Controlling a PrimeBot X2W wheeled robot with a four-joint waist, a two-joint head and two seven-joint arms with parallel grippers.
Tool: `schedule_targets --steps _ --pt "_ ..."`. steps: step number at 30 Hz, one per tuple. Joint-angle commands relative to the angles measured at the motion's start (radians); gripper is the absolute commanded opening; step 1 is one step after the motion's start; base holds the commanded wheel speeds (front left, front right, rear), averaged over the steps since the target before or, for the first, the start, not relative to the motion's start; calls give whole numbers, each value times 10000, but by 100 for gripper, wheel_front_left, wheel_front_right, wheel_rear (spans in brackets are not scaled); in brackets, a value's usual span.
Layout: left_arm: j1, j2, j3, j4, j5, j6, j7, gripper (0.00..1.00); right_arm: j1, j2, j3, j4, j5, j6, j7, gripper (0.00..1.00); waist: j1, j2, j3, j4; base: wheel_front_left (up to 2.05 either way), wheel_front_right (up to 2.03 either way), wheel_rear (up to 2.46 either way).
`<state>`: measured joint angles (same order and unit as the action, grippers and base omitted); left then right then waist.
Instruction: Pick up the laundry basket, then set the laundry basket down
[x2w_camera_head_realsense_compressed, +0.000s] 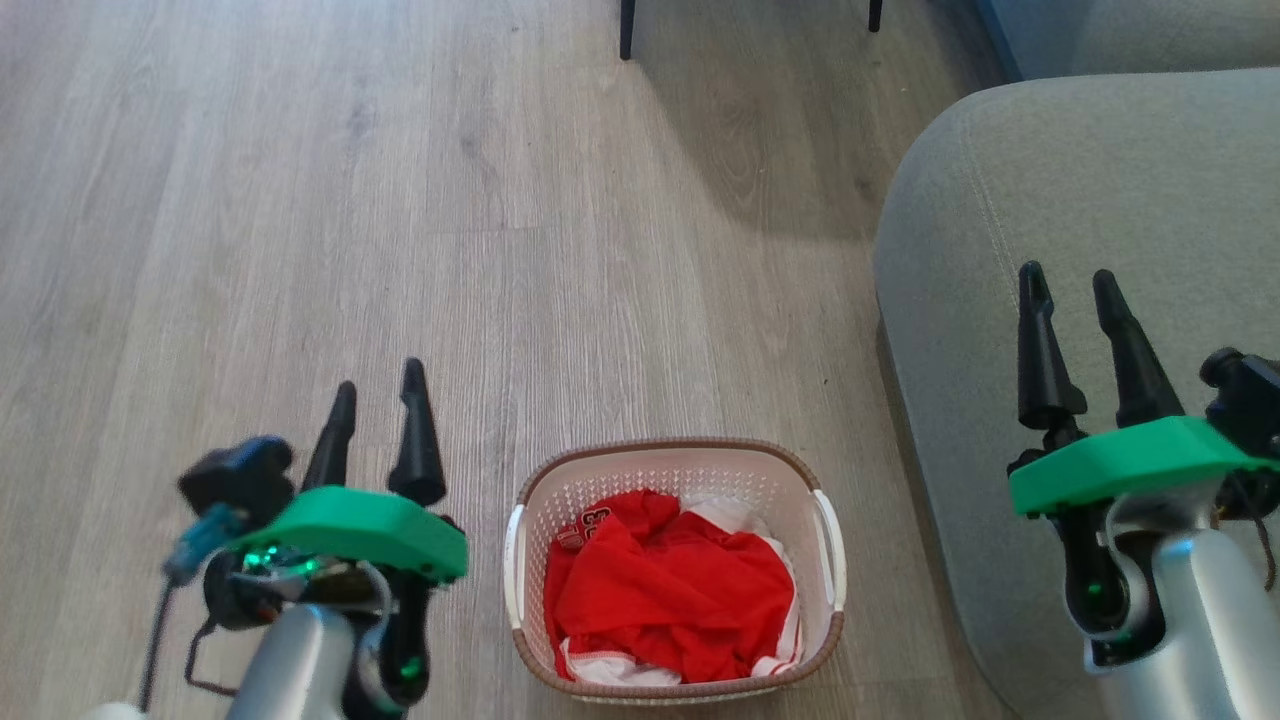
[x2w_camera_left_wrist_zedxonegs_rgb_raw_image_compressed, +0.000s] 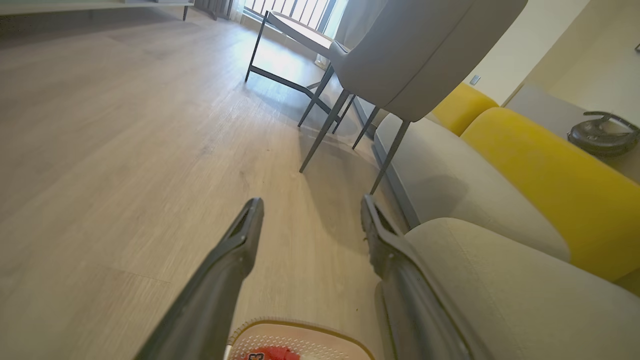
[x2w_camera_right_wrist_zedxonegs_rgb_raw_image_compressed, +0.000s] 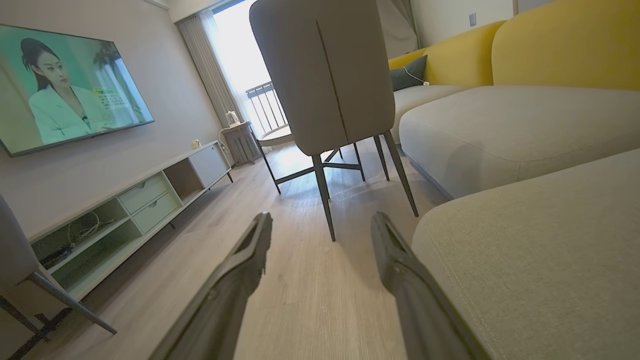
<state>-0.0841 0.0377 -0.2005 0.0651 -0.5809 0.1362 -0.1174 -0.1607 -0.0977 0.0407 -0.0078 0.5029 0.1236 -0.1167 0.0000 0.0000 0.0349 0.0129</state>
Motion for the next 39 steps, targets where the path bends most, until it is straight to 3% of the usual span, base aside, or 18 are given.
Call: schedule_targets --steps 1,10,18,21,28,39 --pt "-582 195 22 -284 422 159 -144 100 -473 -29 86 -419 -332 46 -153 100 0 0 -17 0 0 0 0" --pt "-917 662 -1281 419 1855 1710 -409 100 -321 -68 481 509 -1504 51 -417 100 0 0 -126 -61 0 0 0" --pt "-1148 828 -1886 586 2371 2727 -644 100 -353 -41 704 954 -2379 56 -652 100 0 0 -138 -110 0 0 0" --pt "-1203 850 -1913 463 2533 2777 -732 100 -415 -86 833 803 -2718 57 -740 100 0 0 -119 -98 0 0 0" --pt "-1053 493 -1328 38 2839 2319 -966 100 -397 -63 978 534 -3421 62 -974 100 0 0 -92 -20 0 0 0" --pt "-1040 230 -1043 -593 4475 2395 -1260 100 -501 -10 1012 -53 -4244 68 -1267 100 0 0 -8 71 0 0 0"
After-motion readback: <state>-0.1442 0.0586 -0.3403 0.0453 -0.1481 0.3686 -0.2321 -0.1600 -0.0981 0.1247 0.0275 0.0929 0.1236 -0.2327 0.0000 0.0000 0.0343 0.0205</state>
